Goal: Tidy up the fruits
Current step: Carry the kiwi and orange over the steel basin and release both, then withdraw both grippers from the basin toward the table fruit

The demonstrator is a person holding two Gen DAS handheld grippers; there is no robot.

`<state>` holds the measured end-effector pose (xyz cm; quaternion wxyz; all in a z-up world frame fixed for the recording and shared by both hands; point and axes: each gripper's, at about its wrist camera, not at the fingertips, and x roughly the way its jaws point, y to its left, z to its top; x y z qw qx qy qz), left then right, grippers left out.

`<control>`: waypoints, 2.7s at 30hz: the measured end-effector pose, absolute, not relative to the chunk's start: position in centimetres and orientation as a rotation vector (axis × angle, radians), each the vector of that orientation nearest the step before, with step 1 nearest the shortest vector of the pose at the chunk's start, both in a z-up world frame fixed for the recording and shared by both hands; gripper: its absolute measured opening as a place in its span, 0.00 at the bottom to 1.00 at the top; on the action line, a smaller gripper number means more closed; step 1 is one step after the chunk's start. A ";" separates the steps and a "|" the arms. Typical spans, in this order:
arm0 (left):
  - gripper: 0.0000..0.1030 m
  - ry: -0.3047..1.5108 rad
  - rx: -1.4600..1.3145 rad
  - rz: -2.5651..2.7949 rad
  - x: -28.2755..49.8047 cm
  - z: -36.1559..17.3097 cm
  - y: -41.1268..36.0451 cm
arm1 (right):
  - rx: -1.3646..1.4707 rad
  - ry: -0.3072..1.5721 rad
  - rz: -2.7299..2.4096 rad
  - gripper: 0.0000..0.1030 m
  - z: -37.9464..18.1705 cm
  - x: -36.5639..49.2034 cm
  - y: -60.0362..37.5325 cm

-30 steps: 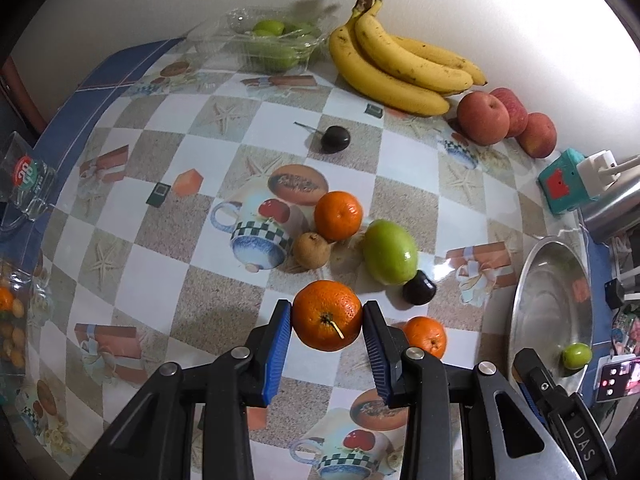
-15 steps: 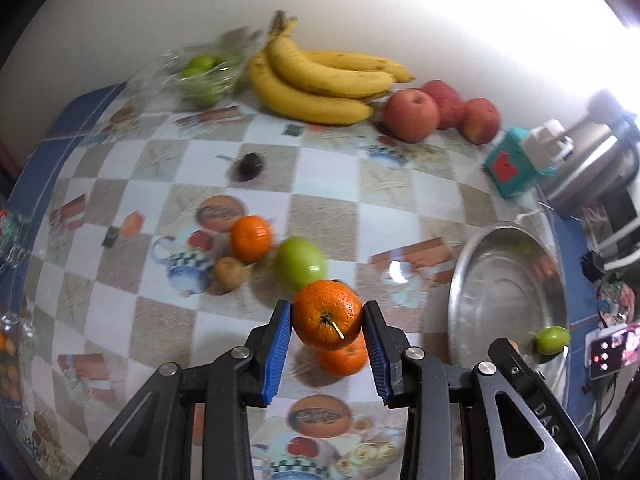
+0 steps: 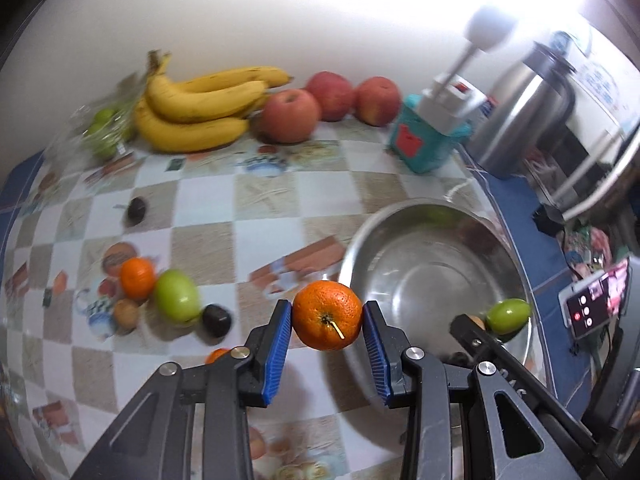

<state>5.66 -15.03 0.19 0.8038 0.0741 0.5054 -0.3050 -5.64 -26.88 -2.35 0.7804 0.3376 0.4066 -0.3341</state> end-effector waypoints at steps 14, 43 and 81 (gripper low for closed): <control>0.38 1.098 0.198 -0.720 6.0 -1.8 -19.4 | 0.749 0.884 -0.734 0.25 -3.4 -5.5 -30.0; 0.38 1.147 0.178 -0.677 7.8 -5.3 -19.9 | 0.751 0.911 -0.719 0.26 -4.9 -4.6 -31.4; 0.78 1.238 0.135 -0.347 11.1 -2.5 -13.2 | 0.633 0.939 -0.711 0.69 -1.3 -4.0 -30.3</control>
